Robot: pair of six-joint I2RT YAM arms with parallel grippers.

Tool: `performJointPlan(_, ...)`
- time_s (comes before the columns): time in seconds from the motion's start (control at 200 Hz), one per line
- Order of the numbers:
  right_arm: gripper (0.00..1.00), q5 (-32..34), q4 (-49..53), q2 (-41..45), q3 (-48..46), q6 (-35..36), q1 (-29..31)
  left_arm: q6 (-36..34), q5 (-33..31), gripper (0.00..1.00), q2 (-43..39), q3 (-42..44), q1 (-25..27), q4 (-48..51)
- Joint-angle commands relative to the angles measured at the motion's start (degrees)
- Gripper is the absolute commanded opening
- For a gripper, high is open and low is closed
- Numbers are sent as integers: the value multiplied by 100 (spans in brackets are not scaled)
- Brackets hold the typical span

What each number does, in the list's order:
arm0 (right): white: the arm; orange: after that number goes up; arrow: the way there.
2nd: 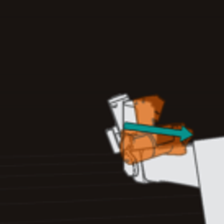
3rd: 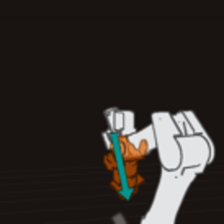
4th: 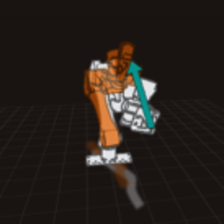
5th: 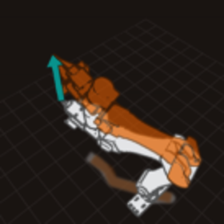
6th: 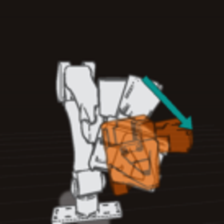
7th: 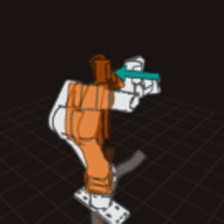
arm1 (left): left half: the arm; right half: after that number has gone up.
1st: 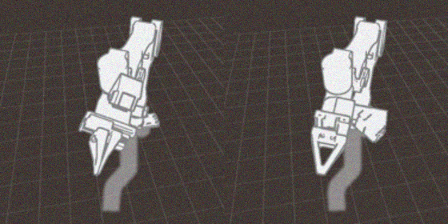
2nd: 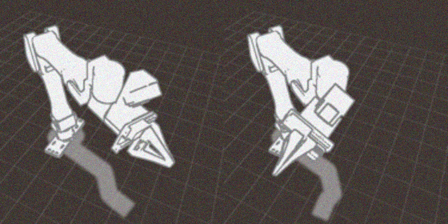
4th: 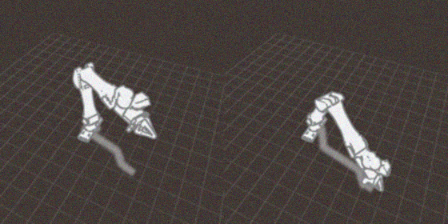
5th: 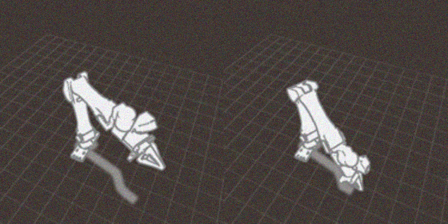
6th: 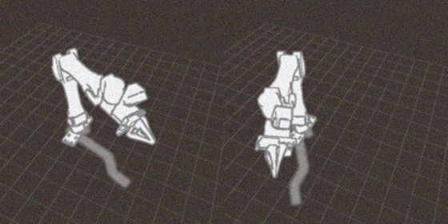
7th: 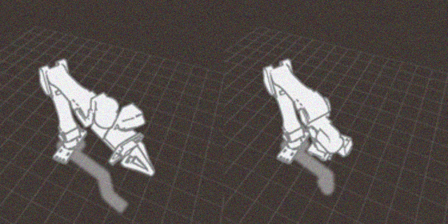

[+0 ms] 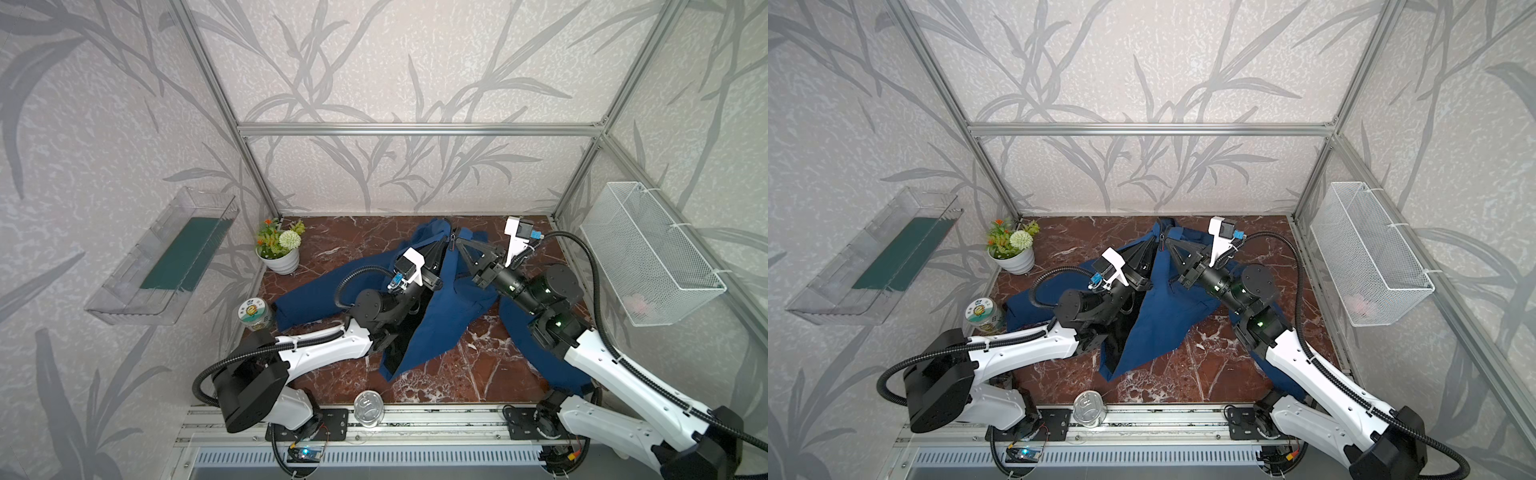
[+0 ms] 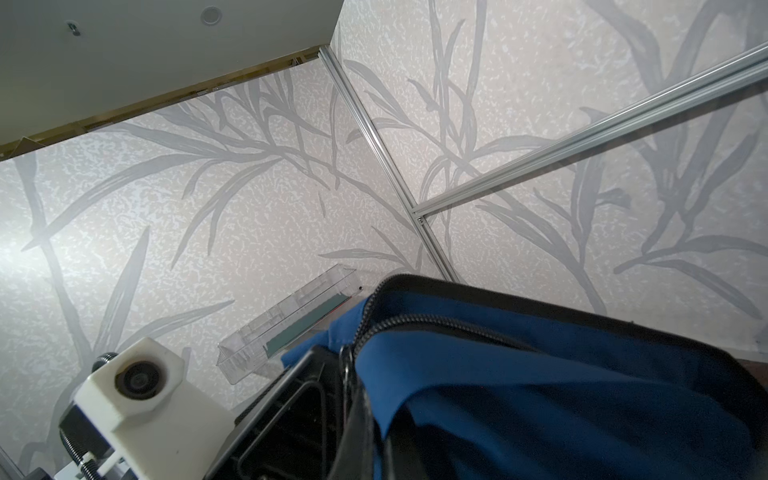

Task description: Zip up the jacket

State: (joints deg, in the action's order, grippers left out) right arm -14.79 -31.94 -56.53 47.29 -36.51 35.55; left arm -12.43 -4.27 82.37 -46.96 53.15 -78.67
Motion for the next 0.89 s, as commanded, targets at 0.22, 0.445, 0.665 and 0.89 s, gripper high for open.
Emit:
performJointPlan(0.22, 0, 234, -843, 3, 557, 241, -470, -85, -196, 0, -111, 238, -50, -253)
performJointPlan(0.445, 0, 261, -856, 3, 538, 163, -506, 44, -265, 0, -6, 217, -88, -194)
performJointPlan(0.665, 0, 180, -280, -760, 1235, 291, -1165, 1240, 490, 0, 959, -742, -961, 577)
performJointPlan(0.89, 0, -682, -586, -2316, 2871, 124, -1959, 1885, 1176, 0, 2216, -2948, -1833, 990)
